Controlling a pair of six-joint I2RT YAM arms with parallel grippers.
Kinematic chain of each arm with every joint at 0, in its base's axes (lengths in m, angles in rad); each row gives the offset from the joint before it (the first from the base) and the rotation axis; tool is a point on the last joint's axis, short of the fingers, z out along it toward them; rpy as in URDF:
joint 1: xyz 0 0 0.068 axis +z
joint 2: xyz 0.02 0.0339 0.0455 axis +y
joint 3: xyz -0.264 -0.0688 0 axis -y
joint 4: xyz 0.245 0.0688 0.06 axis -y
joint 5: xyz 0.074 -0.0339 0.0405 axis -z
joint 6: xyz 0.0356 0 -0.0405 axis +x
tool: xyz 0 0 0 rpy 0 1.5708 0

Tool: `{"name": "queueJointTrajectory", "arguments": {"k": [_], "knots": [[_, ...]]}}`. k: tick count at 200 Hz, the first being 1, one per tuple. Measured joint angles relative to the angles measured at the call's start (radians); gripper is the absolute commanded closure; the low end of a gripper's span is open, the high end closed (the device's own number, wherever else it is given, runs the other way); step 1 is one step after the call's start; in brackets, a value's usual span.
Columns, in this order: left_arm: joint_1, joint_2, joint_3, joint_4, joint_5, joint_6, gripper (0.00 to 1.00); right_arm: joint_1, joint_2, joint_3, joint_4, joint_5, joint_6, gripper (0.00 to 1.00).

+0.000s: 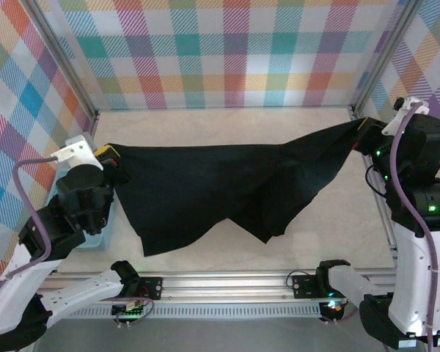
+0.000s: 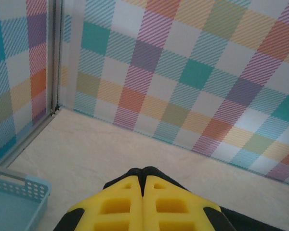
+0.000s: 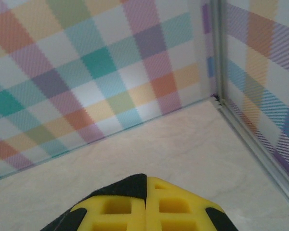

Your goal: Fold the inside-out t-shirt

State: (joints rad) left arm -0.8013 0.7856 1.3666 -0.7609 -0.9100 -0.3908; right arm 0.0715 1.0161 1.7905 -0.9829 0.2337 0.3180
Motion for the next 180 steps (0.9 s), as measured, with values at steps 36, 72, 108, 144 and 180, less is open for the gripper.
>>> {"name": "queueJointTrajectory", "arguments": {"k": [36,72,108,144,180], "knots": [[0.0,-0.013,0.107,-0.019,0.041,0.066,1.0,0.0,0.027,0.14,-0.014,-0.099,-0.028,1.0],[0.0,-0.048,0.24,-0.022,0.123,0.138,1.0,0.0,0.017,0.348,-0.003,-0.15,-0.051,1.0],[0.009,-0.092,0.355,-0.013,0.253,0.18,1.0,0.0,-0.057,0.46,0.055,-0.206,-0.068,1.0],[0.128,-0.092,0.456,-0.035,0.467,0.172,1.0,0.0,-0.095,0.568,0.107,-0.232,-0.073,1.0],[0.264,-0.085,0.526,-0.05,0.602,0.154,1.0,0.0,-0.083,0.581,0.136,-0.216,-0.08,1.0]]}}
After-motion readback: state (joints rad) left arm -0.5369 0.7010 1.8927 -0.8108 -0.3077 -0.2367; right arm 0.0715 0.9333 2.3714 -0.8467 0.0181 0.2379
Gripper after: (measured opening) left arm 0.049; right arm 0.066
